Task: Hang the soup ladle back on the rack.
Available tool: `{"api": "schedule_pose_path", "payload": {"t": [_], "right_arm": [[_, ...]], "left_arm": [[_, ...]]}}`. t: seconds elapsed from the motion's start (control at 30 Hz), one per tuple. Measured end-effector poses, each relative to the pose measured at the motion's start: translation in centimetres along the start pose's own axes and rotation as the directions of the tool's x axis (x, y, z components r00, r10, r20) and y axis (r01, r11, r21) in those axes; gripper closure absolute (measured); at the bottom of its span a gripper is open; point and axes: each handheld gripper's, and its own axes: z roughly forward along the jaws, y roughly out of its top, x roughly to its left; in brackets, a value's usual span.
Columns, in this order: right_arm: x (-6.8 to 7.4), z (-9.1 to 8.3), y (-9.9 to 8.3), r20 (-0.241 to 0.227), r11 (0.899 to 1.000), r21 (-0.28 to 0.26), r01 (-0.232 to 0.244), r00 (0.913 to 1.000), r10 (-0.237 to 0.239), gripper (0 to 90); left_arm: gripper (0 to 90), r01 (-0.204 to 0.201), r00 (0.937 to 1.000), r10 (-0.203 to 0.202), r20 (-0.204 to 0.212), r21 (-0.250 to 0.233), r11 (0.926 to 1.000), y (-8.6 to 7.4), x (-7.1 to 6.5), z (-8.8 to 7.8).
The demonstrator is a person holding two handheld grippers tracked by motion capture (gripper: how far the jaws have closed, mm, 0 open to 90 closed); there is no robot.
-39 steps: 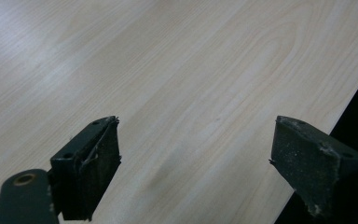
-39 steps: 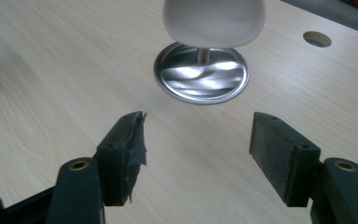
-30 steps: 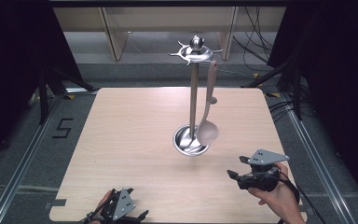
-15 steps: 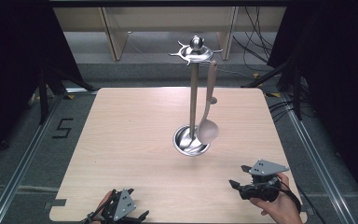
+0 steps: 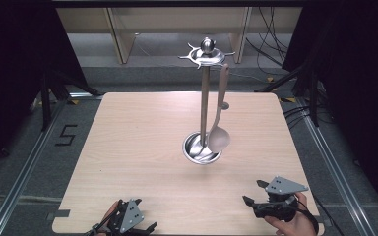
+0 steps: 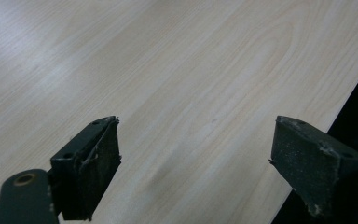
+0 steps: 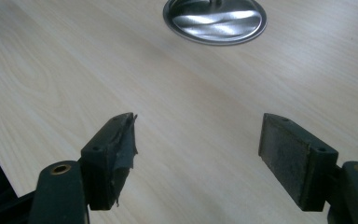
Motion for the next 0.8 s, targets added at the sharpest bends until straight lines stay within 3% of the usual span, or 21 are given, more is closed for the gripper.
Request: {"api": "schedule_pose_path", "payload": {"t": [0.03, 0.07, 0.1, 0.13, 0.17, 0.23, 0.27, 0.3, 0.37, 0.43, 0.8], "right_arm": [[0.0, 0.0, -0.1, -0.005, 1.000, 0.004, 0.008, 1.0000, -0.008, 27.7], [0.1, -0.1, -0.4, 0.007, 1.000, 0.001, -0.010, 0.9999, 0.010, 27.0], [0.3, -0.2, -0.8, -0.010, 1.000, -0.006, -0.031, 0.9995, 0.031, 26.3], [0.1, -0.1, -1.0, -0.008, 1.000, -0.026, -0.006, 1.0000, 0.005, 25.3], [0.1, -0.1, -1.1, -0.026, 1.000, -0.014, -0.015, 0.9996, 0.014, 23.9], [0.2, -0.2, -1.3, -0.011, 1.000, -0.024, -0.002, 0.9999, 0.002, 23.5], [0.5, -0.2, -1.5, -0.029, 1.000, -0.014, -0.024, 0.9993, 0.024, 23.5], [0.4, -0.2, -1.6, -0.031, 1.000, -0.016, -0.002, 0.9995, 0.001, 22.3], [0.6, -0.2, -1.9, -0.049, 1.000, -0.003, -0.010, 0.9987, 0.010, 20.5], [0.6, -0.1, -2.1, -0.033, 1.000, -0.005, 0.011, 0.9994, -0.011, 20.5], [0.5, 0.3, -3.0, -0.028, 1.000, 0.022, -0.013, 0.9995, 0.014, 19.4]], "left_arm": [[14.8, -0.005, 1.0000, 0.005, -0.002, 0.001, 1.0000, 0.0, 0.1, 0.0], [14.8, -0.009, 0.9999, 0.009, -0.005, 0.006, 0.9999, 0.0, 0.1, 0.0], [14.8, -0.006, 1.0000, 0.006, -0.001, 0.002, 1.0000, 0.0, 0.1, 0.0], [14.8, -0.005, 1.0000, 0.005, 0.000, 0.002, 1.0000, 0.0, 0.1, 0.0], [14.8, -0.007, 1.0000, 0.007, -0.001, 0.003, 1.0000, 0.0, 0.0, 0.0], [14.8, -0.009, 0.9999, 0.009, 0.009, 0.003, 1.0000, 0.0, 0.0, 0.0], [14.8, -0.011, 0.9999, 0.011, -0.003, 0.002, 0.9999, 0.0, 0.0, 0.0], [14.8, -0.020, 0.9998, 0.020, -0.007, 0.003, 0.9998, 0.1, 0.0, 0.0], [14.8, -0.016, 0.9998, 0.016, -0.008, 0.004, 0.9999, 0.0, 0.0, 0.0], [14.8, -0.019, 0.9998, 0.019, -0.008, 0.004, 0.9998, 0.1, 0.0, -0.1], [14.8, -0.012, 0.9999, 0.012, -0.002, 0.004, 0.9999, 0.0, 0.0, 0.0]]}}
